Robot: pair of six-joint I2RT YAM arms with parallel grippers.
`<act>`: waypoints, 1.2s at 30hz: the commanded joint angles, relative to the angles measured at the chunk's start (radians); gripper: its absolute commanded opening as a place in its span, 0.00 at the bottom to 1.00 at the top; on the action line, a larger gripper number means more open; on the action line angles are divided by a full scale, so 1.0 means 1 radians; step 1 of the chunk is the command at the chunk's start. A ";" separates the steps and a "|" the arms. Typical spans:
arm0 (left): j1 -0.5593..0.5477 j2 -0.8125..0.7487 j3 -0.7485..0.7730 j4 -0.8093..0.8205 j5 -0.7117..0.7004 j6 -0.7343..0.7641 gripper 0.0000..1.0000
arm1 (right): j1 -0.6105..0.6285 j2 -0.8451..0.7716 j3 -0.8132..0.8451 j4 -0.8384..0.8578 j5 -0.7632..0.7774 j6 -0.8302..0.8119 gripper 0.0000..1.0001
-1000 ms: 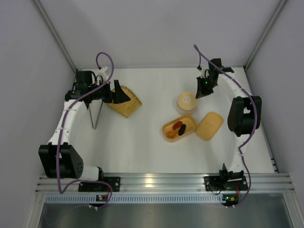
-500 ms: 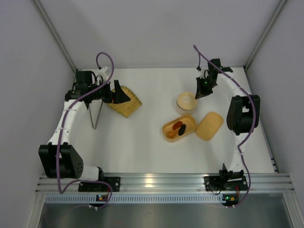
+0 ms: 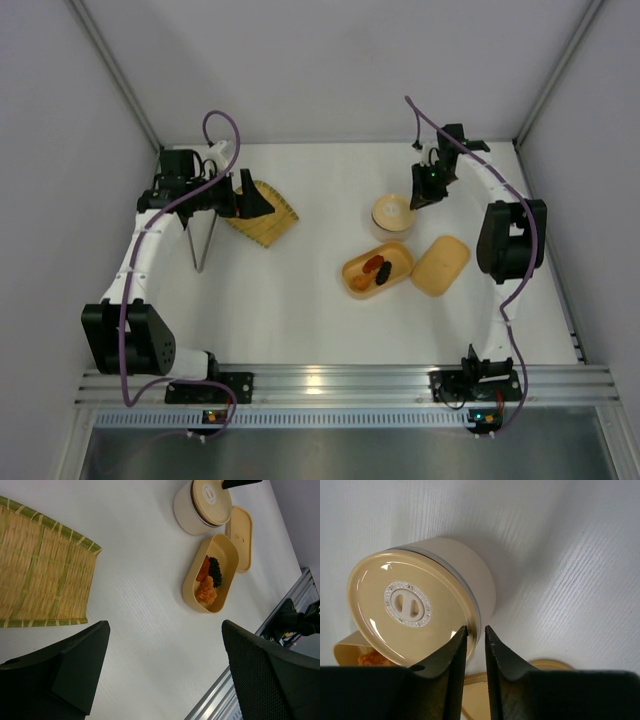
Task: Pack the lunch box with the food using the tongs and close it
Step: Close the box lid on the packing box.
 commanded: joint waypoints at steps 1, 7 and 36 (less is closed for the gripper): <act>0.002 0.003 -0.016 0.012 0.019 0.007 0.98 | 0.015 -0.024 0.043 -0.061 0.007 -0.032 0.22; 0.002 0.000 -0.019 0.017 0.024 0.005 0.98 | 0.016 -0.054 0.054 -0.044 -0.045 -0.028 0.39; 0.002 -0.018 -0.022 0.015 0.022 0.017 0.98 | 0.173 -0.080 -0.069 0.192 0.091 -0.080 0.39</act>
